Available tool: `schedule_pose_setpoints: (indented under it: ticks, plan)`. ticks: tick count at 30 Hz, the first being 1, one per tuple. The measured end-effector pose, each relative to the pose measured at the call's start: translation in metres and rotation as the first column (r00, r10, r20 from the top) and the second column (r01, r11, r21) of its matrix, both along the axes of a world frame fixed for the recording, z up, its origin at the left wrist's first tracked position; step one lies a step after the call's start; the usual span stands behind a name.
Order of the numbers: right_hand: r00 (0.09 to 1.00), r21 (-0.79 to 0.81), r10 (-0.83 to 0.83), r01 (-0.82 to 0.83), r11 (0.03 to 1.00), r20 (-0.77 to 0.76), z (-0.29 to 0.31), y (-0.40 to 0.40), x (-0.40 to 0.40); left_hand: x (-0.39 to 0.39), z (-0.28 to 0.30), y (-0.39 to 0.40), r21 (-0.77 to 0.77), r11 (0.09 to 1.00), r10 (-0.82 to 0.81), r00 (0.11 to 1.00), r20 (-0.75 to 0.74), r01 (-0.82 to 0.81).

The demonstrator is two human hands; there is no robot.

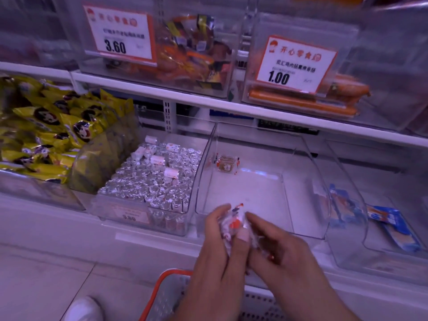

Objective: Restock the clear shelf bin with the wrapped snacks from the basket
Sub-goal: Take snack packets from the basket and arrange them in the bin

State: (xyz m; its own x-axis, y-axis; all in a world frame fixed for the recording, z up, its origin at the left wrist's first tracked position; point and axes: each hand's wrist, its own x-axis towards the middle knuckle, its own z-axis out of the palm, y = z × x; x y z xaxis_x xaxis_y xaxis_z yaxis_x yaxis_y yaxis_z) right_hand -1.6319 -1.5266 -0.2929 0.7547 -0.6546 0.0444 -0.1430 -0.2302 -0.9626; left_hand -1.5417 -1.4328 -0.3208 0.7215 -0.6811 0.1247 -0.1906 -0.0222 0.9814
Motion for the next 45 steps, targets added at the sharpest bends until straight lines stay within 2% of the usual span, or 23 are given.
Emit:
schedule_pose_setpoints:
  ticks: [3,5,7,11,14,16,18,20,22,24,26,31,35,39,42,45]
  plan:
    - [0.999,-0.104,-0.042,0.044,0.994,0.028,0.014,-0.033,0.033,0.047,0.010,-0.001,0.002,1.000,-0.003,0.962,0.272,0.003]
    - [0.997,-0.204,-0.072,0.070,0.976,-0.001,0.016,-0.069,0.062,0.087,0.010,0.001,0.012,0.989,0.121,0.843,0.525,-0.150]
    - [0.992,-0.377,-0.085,0.044,0.925,-0.093,0.010,-0.109,0.091,0.115,0.010,0.000,0.025,0.970,0.171,0.752,0.636,-0.242]
    - [0.957,-0.549,-0.019,-0.150,0.822,-0.290,-0.024,-0.165,0.141,0.126,0.003,-0.009,0.240,0.962,-0.056,0.767,0.639,-0.129]
    - [0.944,-0.668,0.041,-0.263,0.696,-0.328,-0.055,-0.177,0.164,0.127,-0.007,-0.015,0.343,0.930,-0.135,0.748,0.650,-0.130]
    - [0.946,-0.772,0.009,-0.269,0.576,-0.323,-0.072,-0.181,0.168,0.127,-0.010,-0.018,0.372,0.915,-0.147,0.728,0.670,-0.158]
    - [0.917,-0.807,-0.097,-0.285,0.516,-0.387,-0.080,-0.187,0.167,0.126,-0.010,-0.021,0.380,0.908,-0.152,0.705,0.692,-0.178]
    - [0.830,-0.781,-0.209,-0.358,0.512,-0.518,-0.082,-0.190,0.166,0.125,-0.007,-0.022,0.376,0.908,-0.148,0.699,0.700,-0.185]
    - [0.766,-0.730,-0.238,-0.396,0.557,-0.597,-0.082,-0.189,0.165,0.127,-0.004,-0.020,0.372,0.910,-0.144,0.702,0.698,-0.183]
    - [0.788,-0.701,-0.201,-0.360,0.616,-0.582,-0.078,-0.182,0.164,0.131,-0.002,-0.017,0.380,0.907,-0.153,0.698,0.699,-0.182]
    - [0.812,-0.703,-0.183,-0.338,0.626,-0.554,-0.078,-0.177,0.163,0.133,-0.001,-0.015,0.382,0.910,-0.163,0.704,0.691,-0.164]
    - [0.794,-0.762,-0.267,-0.338,0.553,-0.546,-0.080,-0.172,0.168,0.128,-0.004,-0.011,0.346,0.934,-0.161,0.757,0.633,-0.091]
    - [0.795,-0.848,-0.344,-0.365,0.385,-0.499,-0.078,-0.177,0.168,0.130,-0.007,-0.011,0.312,0.948,-0.150,0.784,0.602,-0.059]
    - [0.838,-0.825,-0.234,-0.366,0.430,-0.493,-0.084,-0.177,0.168,0.130,-0.008,-0.011,0.294,0.953,-0.132,0.782,0.610,-0.069]
    - [0.848,-0.816,-0.214,-0.351,0.459,-0.485,-0.085,-0.178,0.167,0.131,-0.010,-0.011,0.292,0.954,-0.128,0.790,0.599,-0.066]
    - [0.857,-0.831,-0.222,-0.338,0.442,-0.466,-0.086,-0.174,0.164,0.132,-0.012,-0.010,0.276,0.958,-0.110,0.800,0.590,-0.072]
